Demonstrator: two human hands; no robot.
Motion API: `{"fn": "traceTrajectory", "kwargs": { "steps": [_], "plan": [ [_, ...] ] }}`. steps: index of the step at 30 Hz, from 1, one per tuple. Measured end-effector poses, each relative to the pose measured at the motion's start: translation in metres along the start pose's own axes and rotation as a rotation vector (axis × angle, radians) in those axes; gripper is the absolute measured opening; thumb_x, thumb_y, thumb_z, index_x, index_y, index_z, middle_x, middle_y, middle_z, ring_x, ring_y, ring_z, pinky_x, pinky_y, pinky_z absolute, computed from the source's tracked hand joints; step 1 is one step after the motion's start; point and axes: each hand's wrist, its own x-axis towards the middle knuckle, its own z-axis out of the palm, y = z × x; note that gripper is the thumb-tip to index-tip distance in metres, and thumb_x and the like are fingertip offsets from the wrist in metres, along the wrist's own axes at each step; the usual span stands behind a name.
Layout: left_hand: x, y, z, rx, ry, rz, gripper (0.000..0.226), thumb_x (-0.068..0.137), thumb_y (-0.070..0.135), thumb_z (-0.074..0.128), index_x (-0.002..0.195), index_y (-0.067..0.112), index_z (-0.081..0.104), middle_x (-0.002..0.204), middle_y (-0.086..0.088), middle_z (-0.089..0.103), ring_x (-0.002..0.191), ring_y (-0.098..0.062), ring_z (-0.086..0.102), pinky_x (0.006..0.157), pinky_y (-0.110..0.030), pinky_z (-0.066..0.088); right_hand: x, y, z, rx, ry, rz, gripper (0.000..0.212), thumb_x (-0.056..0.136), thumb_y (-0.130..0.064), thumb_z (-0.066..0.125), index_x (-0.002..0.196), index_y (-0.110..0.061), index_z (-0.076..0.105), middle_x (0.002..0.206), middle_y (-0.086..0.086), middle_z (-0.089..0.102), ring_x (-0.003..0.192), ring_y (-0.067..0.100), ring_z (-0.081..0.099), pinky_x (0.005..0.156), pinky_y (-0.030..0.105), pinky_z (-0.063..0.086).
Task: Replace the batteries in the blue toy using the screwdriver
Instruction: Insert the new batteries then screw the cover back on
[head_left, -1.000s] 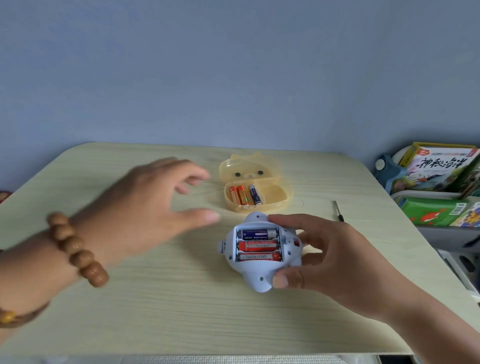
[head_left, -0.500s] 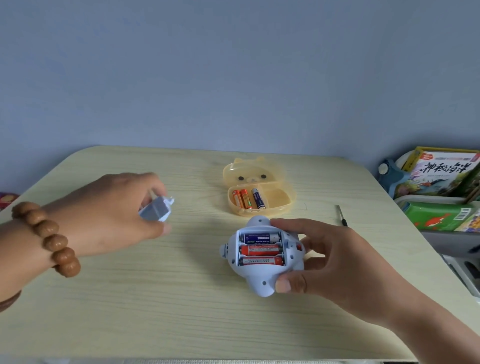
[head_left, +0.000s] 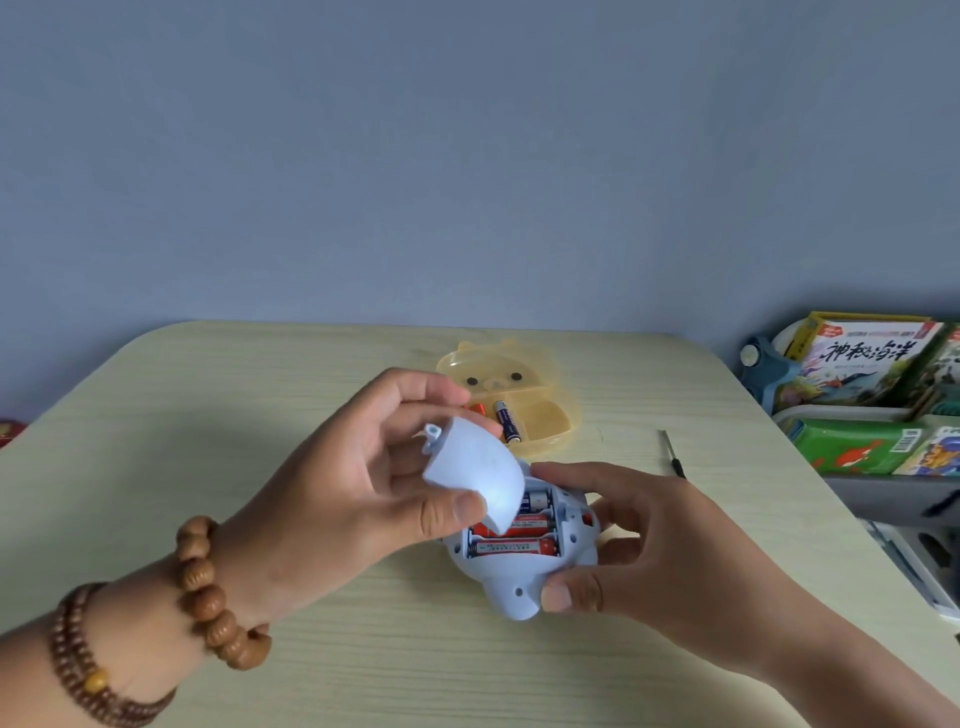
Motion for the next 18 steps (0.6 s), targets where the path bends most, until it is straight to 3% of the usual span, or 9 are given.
{"fn": "traceTrajectory", "kwargs": {
  "steps": [3,6,10,13,16,18],
  "plan": [
    [0.002,0.002,0.002,-0.010,-0.018,0.032,0.051,0.074,0.015,0.078,0.119,0.012,0.054,0.119,-0.015,0.070,0.111,-0.033,0.070,0.083,-0.045,0.061,0.000,0.000,0.000,-0.011,-0.002,-0.006,0.070,0.058,-0.033,0.097,0.116,-0.058,0.065,0.100,-0.005,0.078,0.088,0.026,0.077,0.089,0.044,0.061],
    [0.007,0.008,0.003,-0.006,0.012,0.058,0.045,0.079,0.020,0.074,0.118,0.009,0.056,0.117,-0.015,0.069,0.110,-0.033,0.071,0.088,-0.042,0.060,0.000,-0.001,0.000,-0.022,-0.012,-0.015,0.070,0.060,-0.032,0.096,0.116,-0.059,0.064,0.102,-0.009,0.078,0.090,0.022,0.076,0.088,0.043,0.062],
    [0.015,0.014,0.006,0.006,0.014,0.047,0.044,0.085,0.034,0.064,0.127,0.019,0.061,0.122,-0.008,0.070,0.108,-0.032,0.070,0.092,-0.045,0.054,0.001,0.000,0.001,-0.018,-0.013,-0.014,0.069,0.061,-0.029,0.096,0.116,-0.057,0.065,0.100,-0.008,0.078,0.089,0.025,0.076,0.088,0.044,0.061],
    [0.019,0.020,0.007,-0.106,-0.042,0.001,0.042,0.091,0.024,0.064,0.132,0.018,0.058,0.126,-0.015,0.068,0.107,-0.039,0.070,0.093,-0.047,0.055,0.001,0.001,0.000,-0.019,-0.016,-0.008,0.069,0.062,-0.027,0.096,0.116,-0.057,0.065,0.100,-0.007,0.078,0.089,0.025,0.076,0.089,0.044,0.061],
    [0.025,0.029,0.009,-0.301,-0.053,-0.121,0.034,0.095,0.015,0.050,0.128,0.007,0.051,0.117,-0.029,0.069,0.085,-0.041,0.069,0.079,-0.044,0.058,0.001,0.001,-0.001,-0.018,-0.022,-0.004,0.069,0.062,-0.029,0.096,0.118,-0.056,0.065,0.102,-0.009,0.078,0.090,0.021,0.076,0.089,0.044,0.061],
    [0.029,0.032,0.009,-0.259,-0.009,-0.184,0.019,0.100,0.014,0.048,0.118,0.007,0.051,0.111,-0.032,0.070,0.072,-0.039,0.065,0.068,-0.042,0.056,0.001,0.001,-0.001,-0.011,-0.021,-0.006,0.069,0.063,-0.027,0.096,0.119,-0.055,0.065,0.102,-0.008,0.078,0.091,0.020,0.076,0.090,0.045,0.061]
  ]
}}
